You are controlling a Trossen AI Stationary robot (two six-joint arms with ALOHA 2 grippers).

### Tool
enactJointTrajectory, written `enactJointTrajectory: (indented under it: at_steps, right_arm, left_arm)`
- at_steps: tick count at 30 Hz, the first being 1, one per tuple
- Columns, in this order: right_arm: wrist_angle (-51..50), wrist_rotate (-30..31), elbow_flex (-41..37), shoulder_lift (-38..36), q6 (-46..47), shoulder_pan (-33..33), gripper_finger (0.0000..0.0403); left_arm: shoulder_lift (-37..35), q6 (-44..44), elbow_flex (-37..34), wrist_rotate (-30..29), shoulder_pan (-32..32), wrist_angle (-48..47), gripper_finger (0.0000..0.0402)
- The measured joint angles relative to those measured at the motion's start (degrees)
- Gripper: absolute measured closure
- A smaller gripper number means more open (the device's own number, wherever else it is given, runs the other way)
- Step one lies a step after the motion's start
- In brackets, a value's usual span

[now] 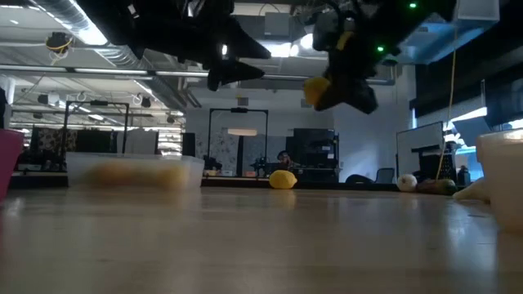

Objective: Sort produce into baskets
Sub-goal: Put the yellow lemon into the left white bin

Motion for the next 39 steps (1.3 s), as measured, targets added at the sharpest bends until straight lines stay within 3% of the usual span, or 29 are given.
enactJointTrajectory:
  at_steps: [6, 11, 17, 24, 39]
  right_arm:
    - [8.45, -2.16, 1.22, 0.0, -6.76, -3.35, 0.0243]
    - [9.68, -13.94, 4.88, -0.04, 2.44, -5.3, 0.0243]
    - [11.74, -17.8, 5.03, 0.2, 7.01, -5.23, 0.0242]
    - [14.38, -18.13, 5.05, 2.49, 8.02, -5.22, 0.0242]
    - [18.09, -18.88, 4.96, 3.15, 8.68, -4.47, 0.0242]
  left_arm:
    - [0.0, -2.15, 0.0, -2.07, 1.72, 0.71, 0.015]
    - [0.0, -3.37, 0.0, -2.13, 1.69, 1.16, 0.015]
    - [0.0, -4.2, 0.0, -2.21, -0.01, 2.04, 0.015]
    - [0.74, -4.66, 0.1, -3.81, -1.96, 6.59, 0.015]
    - [7.26, -5.58, 2.06, -5.84, -2.72, 6.56, 0.0151]
